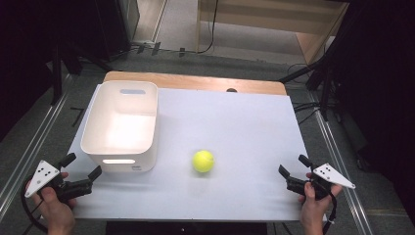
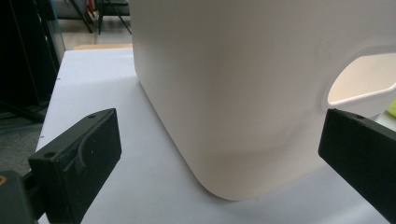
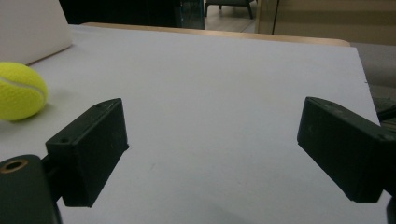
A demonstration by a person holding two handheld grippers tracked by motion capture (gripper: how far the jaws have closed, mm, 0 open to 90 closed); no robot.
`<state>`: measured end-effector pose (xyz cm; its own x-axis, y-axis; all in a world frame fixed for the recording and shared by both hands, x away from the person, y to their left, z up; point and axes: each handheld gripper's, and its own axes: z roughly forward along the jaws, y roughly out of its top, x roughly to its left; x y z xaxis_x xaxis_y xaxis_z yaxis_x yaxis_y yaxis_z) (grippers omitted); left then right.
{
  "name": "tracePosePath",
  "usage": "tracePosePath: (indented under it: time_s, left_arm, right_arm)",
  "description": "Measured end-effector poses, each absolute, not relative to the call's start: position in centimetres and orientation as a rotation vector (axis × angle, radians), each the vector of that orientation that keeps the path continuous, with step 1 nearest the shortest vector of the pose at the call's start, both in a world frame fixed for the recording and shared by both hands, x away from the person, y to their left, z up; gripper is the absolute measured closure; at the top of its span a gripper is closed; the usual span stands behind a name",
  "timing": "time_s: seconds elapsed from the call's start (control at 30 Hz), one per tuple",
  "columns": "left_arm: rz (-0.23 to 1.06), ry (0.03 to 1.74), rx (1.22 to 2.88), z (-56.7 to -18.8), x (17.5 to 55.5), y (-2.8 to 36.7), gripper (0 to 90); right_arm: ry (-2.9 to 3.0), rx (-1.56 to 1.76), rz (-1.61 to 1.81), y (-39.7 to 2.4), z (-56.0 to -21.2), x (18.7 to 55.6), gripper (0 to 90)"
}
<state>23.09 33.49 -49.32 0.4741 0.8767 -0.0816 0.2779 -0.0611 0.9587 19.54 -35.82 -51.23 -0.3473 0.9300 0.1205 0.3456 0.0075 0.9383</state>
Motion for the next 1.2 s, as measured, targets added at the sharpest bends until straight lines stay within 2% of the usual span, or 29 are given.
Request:
tracePosePath:
  time_s: [0.77, 1.2]
  left_arm:
    - [0.66, 1.034, 1.562, -49.4, 23.0, 33.8, 0.0]
    - [0.651, 1.029, 1.574, -49.4, 23.1, 33.8, 0.0]
  right_arm:
    - [1.848, 1.255, 1.307, -33.0, -48.6, 20.1, 7.1]
    - [1.933, 1.211, 1.336, -30.8, -45.3, 21.0, 7.1]
